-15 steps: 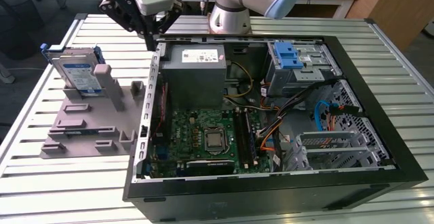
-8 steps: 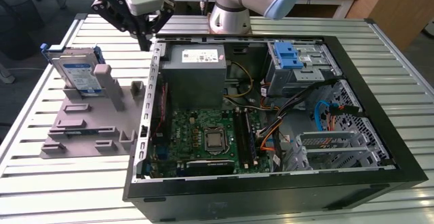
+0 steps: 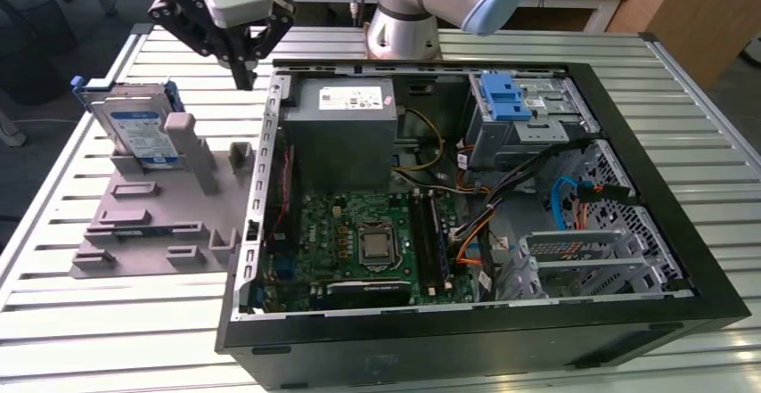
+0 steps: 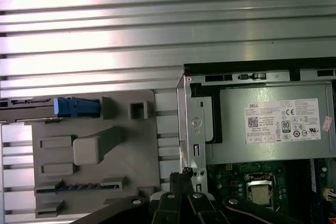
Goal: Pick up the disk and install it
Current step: 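Reach for the disk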
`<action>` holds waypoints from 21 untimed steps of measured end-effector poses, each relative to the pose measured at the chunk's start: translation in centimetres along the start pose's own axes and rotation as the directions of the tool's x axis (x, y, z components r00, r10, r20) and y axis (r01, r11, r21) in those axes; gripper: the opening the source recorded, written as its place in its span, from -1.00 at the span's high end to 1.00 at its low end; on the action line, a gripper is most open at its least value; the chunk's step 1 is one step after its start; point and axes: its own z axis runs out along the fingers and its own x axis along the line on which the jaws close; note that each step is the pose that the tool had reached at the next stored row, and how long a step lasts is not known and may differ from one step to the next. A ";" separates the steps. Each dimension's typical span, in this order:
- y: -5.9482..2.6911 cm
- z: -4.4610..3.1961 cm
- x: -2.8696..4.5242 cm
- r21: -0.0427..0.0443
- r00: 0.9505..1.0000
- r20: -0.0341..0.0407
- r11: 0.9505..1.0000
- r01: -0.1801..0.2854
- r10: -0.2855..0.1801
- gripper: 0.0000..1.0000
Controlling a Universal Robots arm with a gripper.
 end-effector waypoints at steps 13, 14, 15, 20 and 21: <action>0.09 0.16 1.71 0.000 1.000 0.000 1.000 0.000 0.000 0.79; 0.24 0.20 1.89 0.002 1.000 0.000 1.000 0.000 0.000 0.79; 0.32 0.25 2.08 0.002 1.000 0.000 1.000 0.000 0.000 0.79; 1.01 0.39 3.31 0.002 1.000 0.000 1.000 0.000 0.000 0.79; 1.08 0.41 3.68 0.002 1.000 0.000 1.000 0.000 0.000 0.79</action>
